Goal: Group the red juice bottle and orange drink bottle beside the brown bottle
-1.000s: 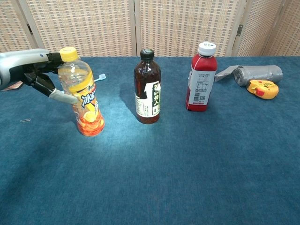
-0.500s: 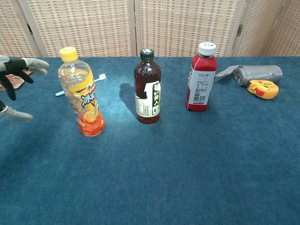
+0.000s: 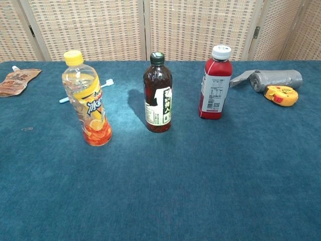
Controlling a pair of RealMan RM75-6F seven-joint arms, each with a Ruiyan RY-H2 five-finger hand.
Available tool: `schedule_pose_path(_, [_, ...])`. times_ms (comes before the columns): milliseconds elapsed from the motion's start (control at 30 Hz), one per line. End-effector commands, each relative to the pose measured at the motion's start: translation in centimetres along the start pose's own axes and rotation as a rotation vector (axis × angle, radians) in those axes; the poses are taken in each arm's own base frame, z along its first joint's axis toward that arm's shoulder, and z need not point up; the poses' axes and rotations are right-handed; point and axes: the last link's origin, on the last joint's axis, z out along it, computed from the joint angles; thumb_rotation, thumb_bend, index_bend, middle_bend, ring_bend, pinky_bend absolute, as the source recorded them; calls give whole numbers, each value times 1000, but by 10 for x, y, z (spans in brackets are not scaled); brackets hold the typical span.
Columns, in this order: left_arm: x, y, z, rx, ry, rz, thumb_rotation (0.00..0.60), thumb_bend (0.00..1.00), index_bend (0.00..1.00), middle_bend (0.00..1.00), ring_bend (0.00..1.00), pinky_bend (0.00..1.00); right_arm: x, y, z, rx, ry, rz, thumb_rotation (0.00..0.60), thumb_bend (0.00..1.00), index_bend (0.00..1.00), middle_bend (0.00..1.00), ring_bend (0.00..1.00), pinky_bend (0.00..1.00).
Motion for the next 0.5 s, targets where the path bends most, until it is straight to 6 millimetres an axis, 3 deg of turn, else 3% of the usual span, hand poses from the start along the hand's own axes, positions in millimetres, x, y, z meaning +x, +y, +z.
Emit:
schedule_pose_path(33, [1,-9,-17,21,7,45,600,44,160,73,142,335,1,0,1,-4,-5,-7,600,104,357,354,231,410])
schedule_pose_path(267, [2,-17,-31,26,14,44,600,44,199,73,142,334,1,4,1,-18,-22,-17,600,105,357,354,231,410])
schedule_pose_path(500, [-5,-18,-29,32,-14,38,600,44,206,73,142,334,1,8,-1,-33,-37,-23,600,105,357,354,231,410])
